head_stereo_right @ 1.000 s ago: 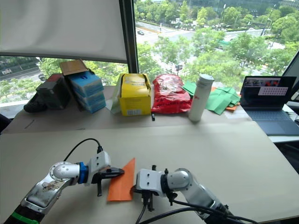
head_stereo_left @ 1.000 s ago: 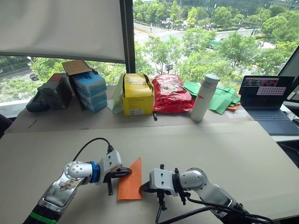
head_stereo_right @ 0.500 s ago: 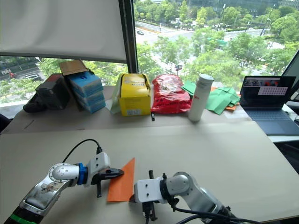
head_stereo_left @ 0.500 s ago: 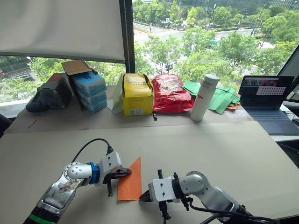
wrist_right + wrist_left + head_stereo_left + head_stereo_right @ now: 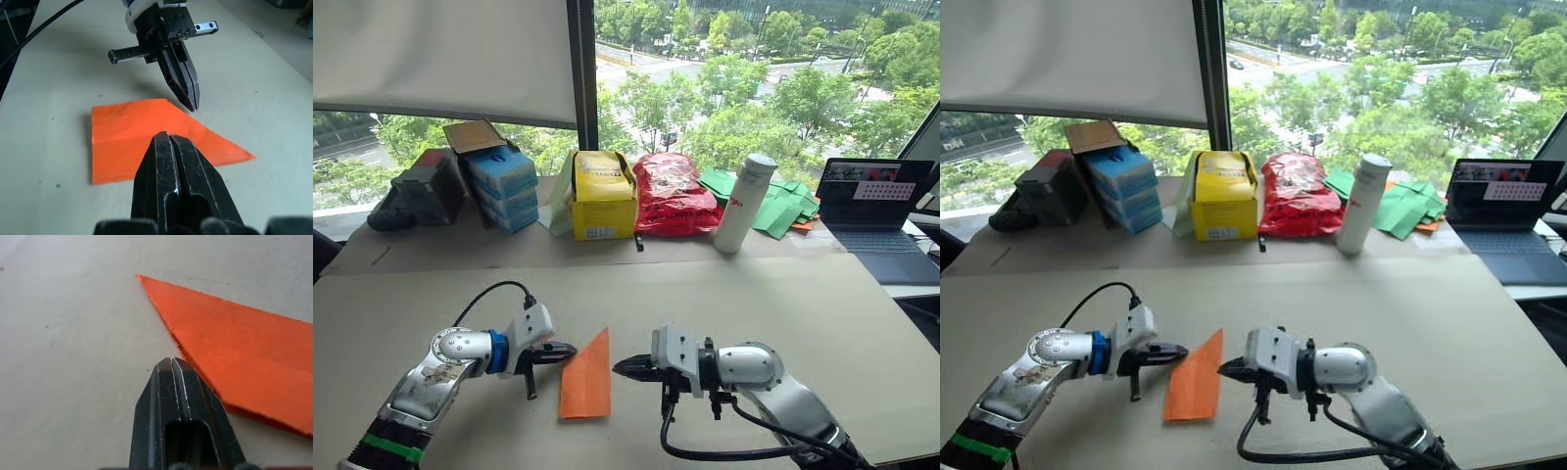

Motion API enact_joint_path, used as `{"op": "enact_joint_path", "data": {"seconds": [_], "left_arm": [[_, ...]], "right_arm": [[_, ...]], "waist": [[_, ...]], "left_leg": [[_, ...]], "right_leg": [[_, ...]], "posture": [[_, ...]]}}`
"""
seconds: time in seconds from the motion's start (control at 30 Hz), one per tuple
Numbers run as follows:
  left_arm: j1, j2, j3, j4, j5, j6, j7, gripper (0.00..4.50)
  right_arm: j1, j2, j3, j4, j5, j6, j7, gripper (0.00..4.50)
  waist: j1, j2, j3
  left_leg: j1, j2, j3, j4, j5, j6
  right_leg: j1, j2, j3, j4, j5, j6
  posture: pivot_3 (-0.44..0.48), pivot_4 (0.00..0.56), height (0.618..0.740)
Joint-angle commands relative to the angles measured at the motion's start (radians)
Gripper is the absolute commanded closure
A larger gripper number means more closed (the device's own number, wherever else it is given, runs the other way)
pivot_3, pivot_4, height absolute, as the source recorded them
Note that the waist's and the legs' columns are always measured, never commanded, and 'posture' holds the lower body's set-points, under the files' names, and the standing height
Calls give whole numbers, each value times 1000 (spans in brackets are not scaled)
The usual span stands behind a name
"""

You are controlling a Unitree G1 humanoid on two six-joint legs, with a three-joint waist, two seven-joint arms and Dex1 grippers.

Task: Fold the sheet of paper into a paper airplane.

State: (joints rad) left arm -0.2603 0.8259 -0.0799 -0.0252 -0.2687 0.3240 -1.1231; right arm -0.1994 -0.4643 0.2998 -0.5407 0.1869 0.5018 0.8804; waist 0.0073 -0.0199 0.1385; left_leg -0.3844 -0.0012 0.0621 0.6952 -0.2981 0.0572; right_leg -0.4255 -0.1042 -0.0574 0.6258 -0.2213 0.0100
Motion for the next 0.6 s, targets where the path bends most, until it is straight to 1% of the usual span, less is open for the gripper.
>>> {"op": "enact_joint_path", "data": {"seconds": [0.03, 0.1, 0.17, 0.2, 0.27, 0.33, 0.4, 0.43, 0.5, 0.6], "left_arm": [[-58, 33, 12, 74, 12, -125, -96, 4243], [-91, 58, -23, 133, 58, -266, -172, 3671], [-120, 62, -50, 180, 90, -375, -221, 3012], [-158, 48, -68, 227, 112, -467, -243, 2664], [-268, -7, -107, 370, 163, -712, -272, 2010], [-353, -48, -139, 492, 185, -849, -314, 1282], [-421, -82, -161, 606, 201, -961, -343, 585], [-455, -102, -176, 659, 204, -1012, -372, 305], [-502, -130, -199, 739, 204, -1082, -422, 305], [-558, -156, -267, 812, 189, -1138, -487, 305]], "right_arm": [[18, 20, -47, -50, 36, 64, -79, 4500], [26, 30, -58, -45, 22, 79, -130, 4500], [30, 29, -58, -41, 17, 86, -157, 4500], [35, 30, -60, -42, 16, 93, -175, 4500], [48, 34, -66, -49, 19, 112, -207, 4500], [56, 36, -67, -48, 18, 119, -230, 4500], [60, 32, -62, -45, 15, 119, -242, 4500], [63, 31, -62, -46, 15, 120, -250, 4500], [67, 30, -63, -50, 16, 122, -263, 4500], [77, 20, -69, -59, 11, 123, -283, 4500]], "waist": [[2, 1, 0], [3, 1, 1], [3, 1, 1], [5, 1, 1], [10, 1, 2], [23, 0, 2], [20, 0, 2], [13, 0, 2], [3, 0, 2], [-1, 0, 2]], "left_leg": [[-1, 0, 0, 0, 0, 0], [-2, -1, 0, 1, 1, -1], [-3, -2, 1, 2, 1, -1], [-3, -2, 1, 2, 1, -1], [-4, -2, 1, 3, 1, -1], [-5, -2, 0, 5, 1, -1], [-7, -2, 1, 8, 0, 0], [-7, -2, 2, 8, -1, 2], [-6, -2, 3, 9, -2, 4], [-7, -2, 3, 9, -2, 4]], "right_leg": [[0, 0, -3, 0, 0, 0], [0, -1, -6, -1, 0, 0], [0, 0, -7, -1, 0, 0], [0, 3, -7, -1, 0, 0], [0, 6, -8, -1, 0, 1], [0, 7, -9, -1, 0, 1], [0, 9, -9, -1, 1, 1], [0, 9, -8, -1, 1, 1], [0, 10, -8, -1, 1, 2], [0, 11, -8, 0, 1, 2]], "posture": [[0, 150, 740], [0, 150, 740], [0, 150, 740], [0, 150, 740], [0, 150, 740], [0, 150, 740], [0, 150, 740], [0, 150, 740], [0, 150, 740], [0, 150, 740]]}}
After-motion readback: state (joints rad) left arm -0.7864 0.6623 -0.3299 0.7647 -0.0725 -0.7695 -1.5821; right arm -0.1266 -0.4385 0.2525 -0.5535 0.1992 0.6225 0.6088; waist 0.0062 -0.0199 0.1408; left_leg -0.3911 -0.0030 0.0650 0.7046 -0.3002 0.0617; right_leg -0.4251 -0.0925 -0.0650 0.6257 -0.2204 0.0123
